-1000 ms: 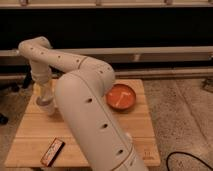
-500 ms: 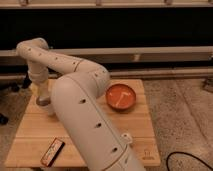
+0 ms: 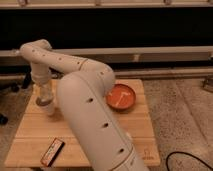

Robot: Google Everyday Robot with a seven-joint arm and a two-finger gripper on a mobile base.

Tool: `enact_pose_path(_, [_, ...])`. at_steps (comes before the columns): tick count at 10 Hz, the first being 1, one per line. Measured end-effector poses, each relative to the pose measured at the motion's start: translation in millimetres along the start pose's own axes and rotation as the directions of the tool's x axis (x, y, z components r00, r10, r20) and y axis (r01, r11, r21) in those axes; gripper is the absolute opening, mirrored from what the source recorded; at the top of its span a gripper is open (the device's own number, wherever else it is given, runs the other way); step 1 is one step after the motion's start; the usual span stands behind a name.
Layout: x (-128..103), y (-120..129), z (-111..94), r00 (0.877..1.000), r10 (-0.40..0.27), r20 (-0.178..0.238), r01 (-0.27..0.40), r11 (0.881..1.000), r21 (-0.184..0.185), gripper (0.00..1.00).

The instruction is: Place the white sponge in the ceramic cup

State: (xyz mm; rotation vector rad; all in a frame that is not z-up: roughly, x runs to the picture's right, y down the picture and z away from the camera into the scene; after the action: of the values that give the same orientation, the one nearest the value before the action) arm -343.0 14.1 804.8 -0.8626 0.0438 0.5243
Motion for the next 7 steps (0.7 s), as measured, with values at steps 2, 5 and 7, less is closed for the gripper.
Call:
enact_pose_path(2, [-6.4,4.7,4.6,1.000,0.007,0.006,-0.007,1.000,-0.003,1.00])
enact_pose_path(5, [14.2,-5.2,4.7,1.000,0.025,0.012,-0.025,1.000,0.000,1.00])
enact_pose_path(7, [15.3,-3.8,4.7,0.999,0.033,0.024,-0.033,0.999,0.004,1.00])
